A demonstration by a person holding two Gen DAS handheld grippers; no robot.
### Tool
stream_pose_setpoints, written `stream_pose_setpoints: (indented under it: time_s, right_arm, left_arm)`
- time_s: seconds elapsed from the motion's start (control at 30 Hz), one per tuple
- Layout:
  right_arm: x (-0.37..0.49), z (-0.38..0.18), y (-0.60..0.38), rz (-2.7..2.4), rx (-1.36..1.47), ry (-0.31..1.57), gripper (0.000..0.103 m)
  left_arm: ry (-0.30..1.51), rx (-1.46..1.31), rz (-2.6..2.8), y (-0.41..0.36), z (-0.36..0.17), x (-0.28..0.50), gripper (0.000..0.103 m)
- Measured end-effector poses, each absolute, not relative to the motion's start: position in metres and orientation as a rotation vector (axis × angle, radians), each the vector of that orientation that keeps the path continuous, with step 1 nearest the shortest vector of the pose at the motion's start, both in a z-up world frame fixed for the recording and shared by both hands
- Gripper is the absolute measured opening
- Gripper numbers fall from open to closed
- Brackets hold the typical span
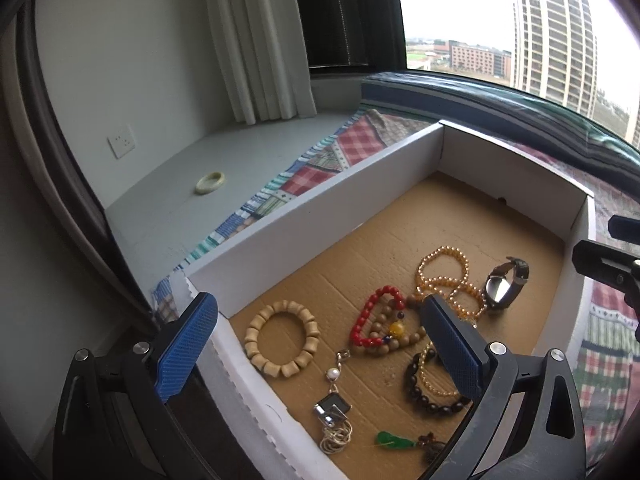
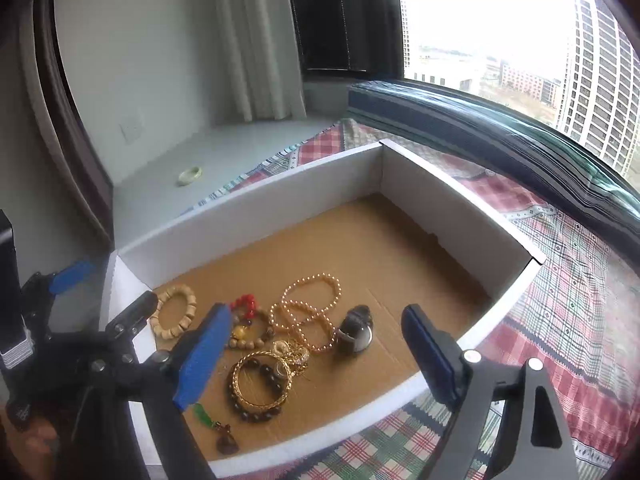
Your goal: Organize jewelry
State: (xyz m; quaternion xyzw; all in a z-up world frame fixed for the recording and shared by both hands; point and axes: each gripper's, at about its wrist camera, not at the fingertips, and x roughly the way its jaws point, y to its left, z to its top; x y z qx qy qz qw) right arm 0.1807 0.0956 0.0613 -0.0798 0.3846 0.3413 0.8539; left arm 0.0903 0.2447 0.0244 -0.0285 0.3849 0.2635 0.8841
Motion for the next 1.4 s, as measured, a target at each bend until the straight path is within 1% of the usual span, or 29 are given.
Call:
stream_pose_setpoints:
  time_s: [0.23,0.4,0.77,1.27,1.4]
  right_arm:
    - [0.161,0.057,0.087,0.663,-0.229,0.811,0.088]
    - [0.151,0.051,0.092,0.658,-0.269,0.809,0.088]
    - [0.128,0.046,0.107,0.67,-0.31,0.834,0.088]
    - [0.126,0.047,0.115,0.65,-0.304,0.838,0.088]
    - [0.125,0.047,0.114,0.653,-0.3,0.837,0.088]
  left_arm:
    - [0.823,-0.109,0.506,0.238,0.025,0.077,0.102]
    - [0.853,-0.096,0.527,0.234,0.026,0.075,0.102]
    - [0.889,-0.174,0.51,0.246,0.025,0.065,0.102]
    - [0.877,-0.217,0.473,0.251,0.024,0.057,0.102]
    - [0.855,-0.181,0.472,0.243,0.025,0.058,0.102]
